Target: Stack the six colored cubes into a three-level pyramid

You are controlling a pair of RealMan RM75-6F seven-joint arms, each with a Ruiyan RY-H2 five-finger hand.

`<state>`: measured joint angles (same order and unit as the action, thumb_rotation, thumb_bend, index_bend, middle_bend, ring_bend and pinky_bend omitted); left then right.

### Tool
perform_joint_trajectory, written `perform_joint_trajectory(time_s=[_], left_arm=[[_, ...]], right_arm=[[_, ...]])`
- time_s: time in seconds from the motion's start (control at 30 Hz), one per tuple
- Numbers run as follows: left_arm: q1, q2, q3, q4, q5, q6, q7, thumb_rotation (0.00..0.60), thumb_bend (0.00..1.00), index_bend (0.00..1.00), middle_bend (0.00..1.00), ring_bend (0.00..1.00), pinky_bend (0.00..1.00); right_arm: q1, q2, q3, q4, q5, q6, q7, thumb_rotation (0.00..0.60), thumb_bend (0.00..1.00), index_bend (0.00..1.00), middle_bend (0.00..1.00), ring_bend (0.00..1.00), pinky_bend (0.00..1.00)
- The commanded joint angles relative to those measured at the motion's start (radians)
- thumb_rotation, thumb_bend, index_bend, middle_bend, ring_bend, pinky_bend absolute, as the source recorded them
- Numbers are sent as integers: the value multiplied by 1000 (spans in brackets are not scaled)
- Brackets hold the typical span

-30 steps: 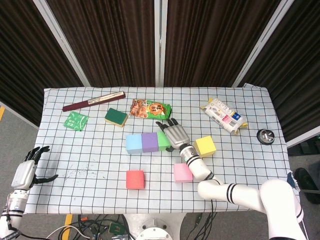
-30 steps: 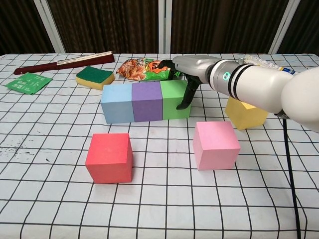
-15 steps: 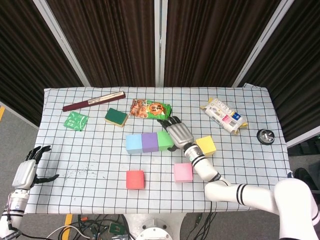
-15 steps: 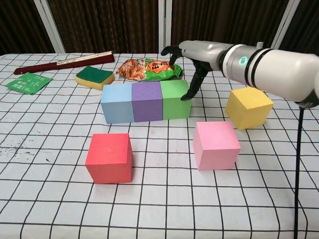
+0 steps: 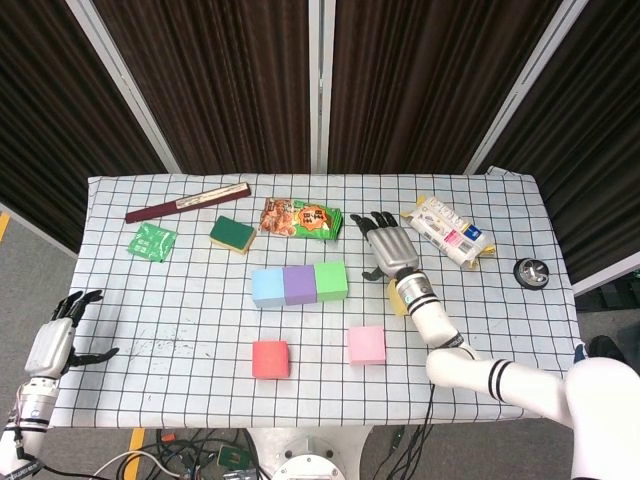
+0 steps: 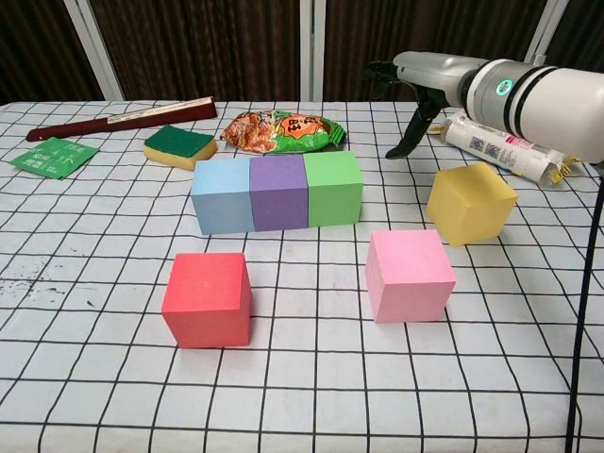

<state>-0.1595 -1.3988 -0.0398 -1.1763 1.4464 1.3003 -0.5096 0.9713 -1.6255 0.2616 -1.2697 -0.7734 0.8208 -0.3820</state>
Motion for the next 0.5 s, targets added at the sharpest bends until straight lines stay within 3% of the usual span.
perform_joint_trajectory(time_s=[0.03,0.27,0.5], left_arm=[[0,1,0,0,-1,-1,1,600,0,133,161,42,60],[2,2,1,4,-4,-3,-2,600,0,133,161,42,60],[2,-4,3,14,-4,-8,-8,600,0,133,161,42,60]], right_arm=[[25,-66,8,79,1,-15,12,600,94,0,138,0,0],[59,-151,17,197,12,-56,16,600,124,0,143,0,0],[69,-186,27,227,13,-73,23,600,145,0,148,0,0]])
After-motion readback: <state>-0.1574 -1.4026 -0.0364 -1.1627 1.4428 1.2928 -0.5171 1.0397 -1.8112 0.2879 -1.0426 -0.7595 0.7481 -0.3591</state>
